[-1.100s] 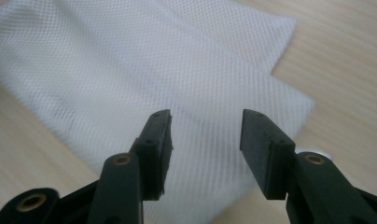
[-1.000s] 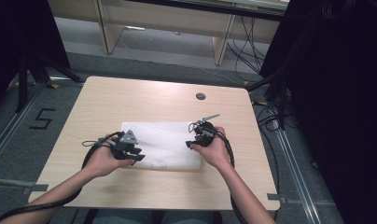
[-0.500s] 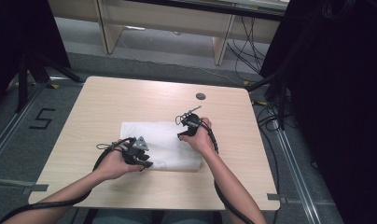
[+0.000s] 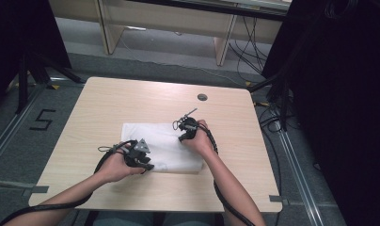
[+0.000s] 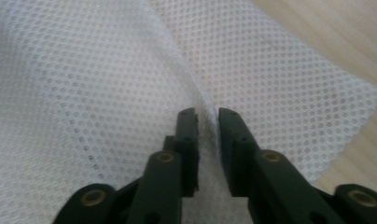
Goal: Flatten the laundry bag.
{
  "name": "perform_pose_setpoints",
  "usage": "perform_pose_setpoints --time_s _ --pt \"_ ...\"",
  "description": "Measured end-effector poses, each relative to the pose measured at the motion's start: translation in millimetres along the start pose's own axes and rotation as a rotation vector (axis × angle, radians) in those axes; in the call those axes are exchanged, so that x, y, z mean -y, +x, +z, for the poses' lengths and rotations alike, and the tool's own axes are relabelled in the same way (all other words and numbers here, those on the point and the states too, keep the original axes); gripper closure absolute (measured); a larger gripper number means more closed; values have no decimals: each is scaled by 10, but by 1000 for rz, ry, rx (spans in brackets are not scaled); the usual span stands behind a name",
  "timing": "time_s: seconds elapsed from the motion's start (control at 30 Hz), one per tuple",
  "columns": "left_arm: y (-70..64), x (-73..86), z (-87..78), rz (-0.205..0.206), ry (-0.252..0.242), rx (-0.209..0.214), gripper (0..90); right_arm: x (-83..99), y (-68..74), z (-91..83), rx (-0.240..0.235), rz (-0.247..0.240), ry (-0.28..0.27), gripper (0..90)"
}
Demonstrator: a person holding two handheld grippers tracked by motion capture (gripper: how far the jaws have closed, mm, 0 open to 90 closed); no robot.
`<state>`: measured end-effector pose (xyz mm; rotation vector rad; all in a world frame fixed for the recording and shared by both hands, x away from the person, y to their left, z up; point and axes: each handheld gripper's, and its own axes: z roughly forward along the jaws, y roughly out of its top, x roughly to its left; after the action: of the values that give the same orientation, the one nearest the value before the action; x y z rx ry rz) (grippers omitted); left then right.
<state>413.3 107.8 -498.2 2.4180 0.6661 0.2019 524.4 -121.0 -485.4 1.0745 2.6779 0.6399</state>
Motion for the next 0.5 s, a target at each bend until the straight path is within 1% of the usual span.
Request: perform_pose_setpoints --time_s 0.03,0.1,0.17,0.2,0.27,0.3,0.33,0.37,0.4,0.43,0.47,0.5 --pt "-2 1 2 0 -1 -1 650 0 16 -8 -2 -3 12 863" --pt "-3 3 3 0 -2 -2 651 -5 32 -17 -2 -5 25 881" --pt "-3 6 5 -1 -6 -1 652 -11 35 -29 4 -25 33 893" --pt "-5 7 6 -2 -8 -2 653 -10 49 -40 10 -20 32 894" --pt "-3 8 4 2 -6 -4 654 -10 65 -76 16 -28 22 894" --pt "-9 11 8 -15 -12 -4 656 -12 70 -107 16 -27 12 894" --pt "-36 11 31 -56 -51 -9 659 -14 81 -143 17 -23 7 894" --pt "-31 7 20 -44 -44 -13 663 -19 88 -190 27 -30 -6 895" --pt "-24 -1 -5 -23 -41 -20 680 -22 94 -216 31 -28 -14 896" --pt "-42 -12 -15 -51 -76 -32 714 -25 100 -257 33 -22 -20 897" --pt "-49 -30 -57 -46 -85 -28 744 -23 114 -294 23 -3 -15 898" --pt "-67 -55 -87 -45 -117 -27 772 -22 114 -319 34 -4 -28 898"
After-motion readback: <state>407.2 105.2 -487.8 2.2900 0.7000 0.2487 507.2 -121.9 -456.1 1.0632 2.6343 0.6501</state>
